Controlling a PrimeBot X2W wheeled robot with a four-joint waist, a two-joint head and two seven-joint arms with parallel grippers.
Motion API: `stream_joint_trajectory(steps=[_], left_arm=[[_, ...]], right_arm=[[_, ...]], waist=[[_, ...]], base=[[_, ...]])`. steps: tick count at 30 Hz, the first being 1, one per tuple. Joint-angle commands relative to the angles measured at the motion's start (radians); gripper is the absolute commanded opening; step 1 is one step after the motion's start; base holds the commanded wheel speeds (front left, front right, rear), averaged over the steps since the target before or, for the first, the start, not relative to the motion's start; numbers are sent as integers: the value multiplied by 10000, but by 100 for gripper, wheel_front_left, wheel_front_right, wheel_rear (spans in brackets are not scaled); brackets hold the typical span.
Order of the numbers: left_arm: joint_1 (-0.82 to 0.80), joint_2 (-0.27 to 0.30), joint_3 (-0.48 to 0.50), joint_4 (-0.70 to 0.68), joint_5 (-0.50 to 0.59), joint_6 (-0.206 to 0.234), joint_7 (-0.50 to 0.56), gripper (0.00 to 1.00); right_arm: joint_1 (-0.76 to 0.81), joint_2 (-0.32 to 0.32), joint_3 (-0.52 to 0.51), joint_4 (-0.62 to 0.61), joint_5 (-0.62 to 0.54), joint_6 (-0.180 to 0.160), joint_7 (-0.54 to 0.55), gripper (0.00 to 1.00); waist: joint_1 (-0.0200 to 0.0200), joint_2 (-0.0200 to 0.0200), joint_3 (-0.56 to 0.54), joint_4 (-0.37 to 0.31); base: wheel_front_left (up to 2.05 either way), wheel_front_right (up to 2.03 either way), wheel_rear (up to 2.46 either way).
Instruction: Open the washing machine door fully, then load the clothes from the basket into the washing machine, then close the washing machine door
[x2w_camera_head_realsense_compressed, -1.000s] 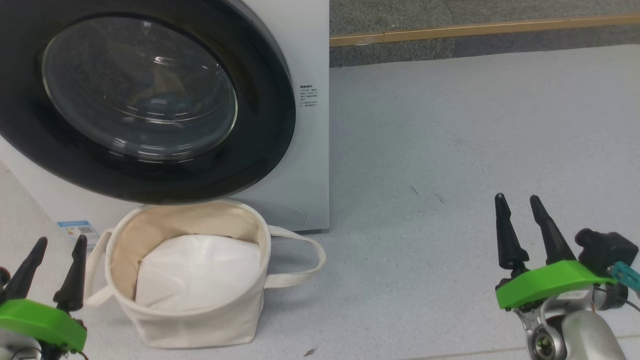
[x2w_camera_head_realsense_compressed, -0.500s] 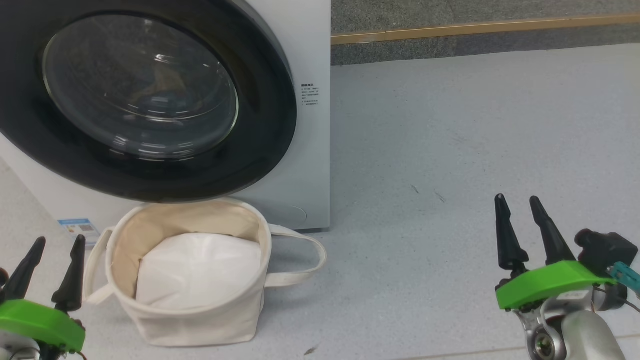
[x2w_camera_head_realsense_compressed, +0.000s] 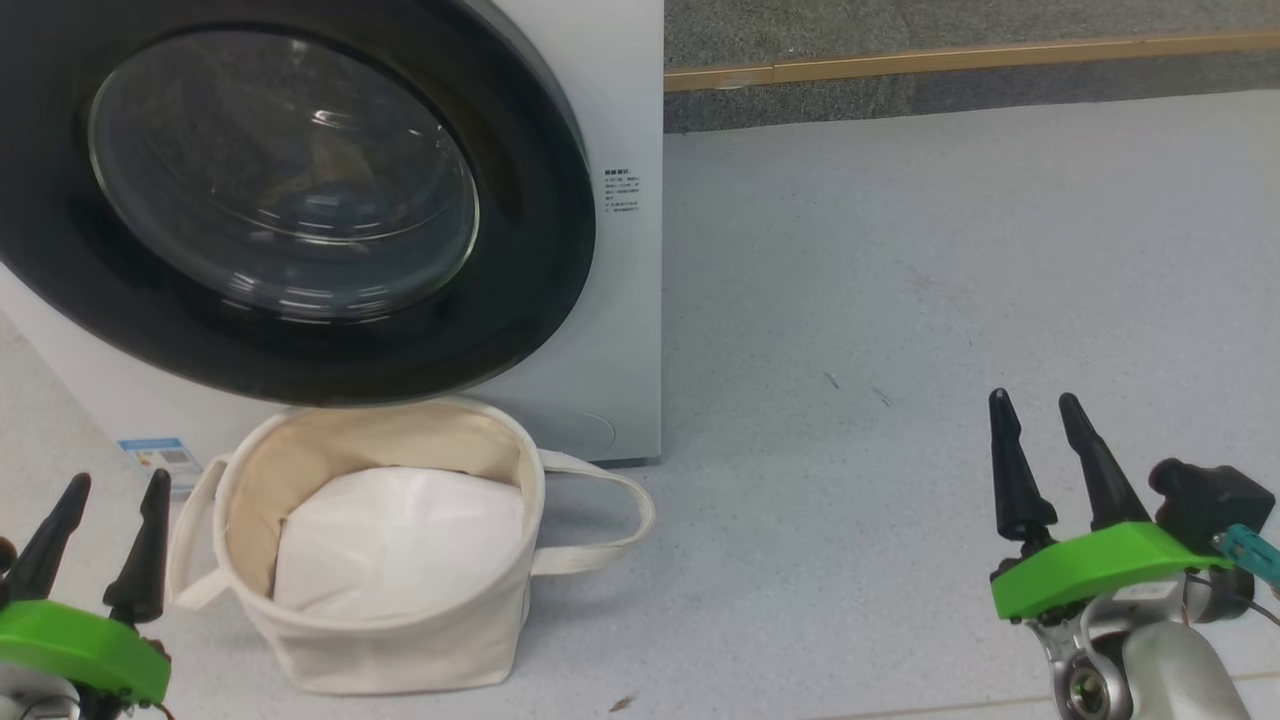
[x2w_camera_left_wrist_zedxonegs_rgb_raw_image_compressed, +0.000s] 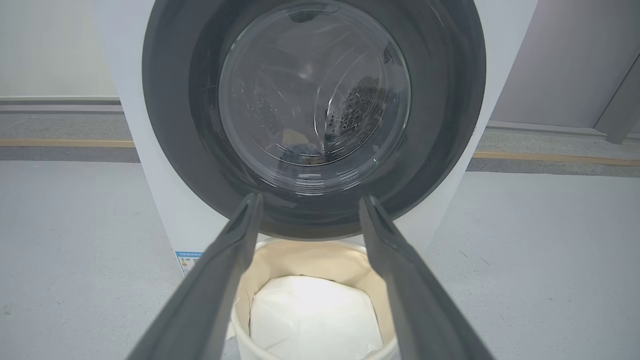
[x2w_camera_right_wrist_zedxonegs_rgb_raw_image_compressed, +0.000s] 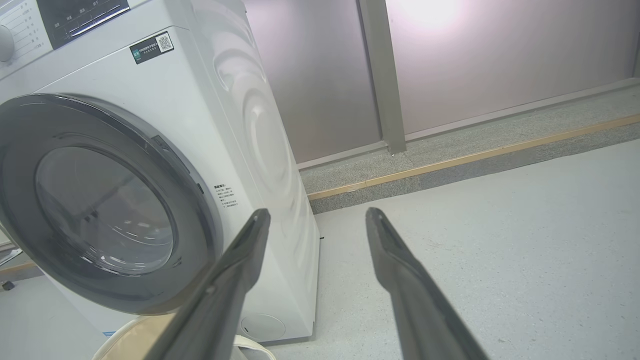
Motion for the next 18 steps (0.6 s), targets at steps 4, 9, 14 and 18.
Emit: stream_joint_trajectory(steps=[4, 9, 14, 18], left_arm=[[-583, 604, 471, -169, -107, -6, -107, 100], [191, -338, -122, 197, -19, -35, -27, 0], [485, -791, -175, 347, -229, -47, 47, 0], [529, -950, -27, 302, -478, -64, 136, 0]], right_arm=[[-304, -8, 285, -284, 10, 2, -55, 100], [129, 48, 2, 459, 7, 0, 6, 0], [343, 78, -39, 778, 349, 0, 90, 0], [374, 75, -58, 745, 766, 0, 165, 0]], waist=[[0, 0, -18, 2], [0, 0, -35, 7], [4, 0, -30, 32], [22, 0, -41, 60]], base=[[0, 0, 0], [0, 0, 0], [0, 0, 0], [0, 0, 0]])
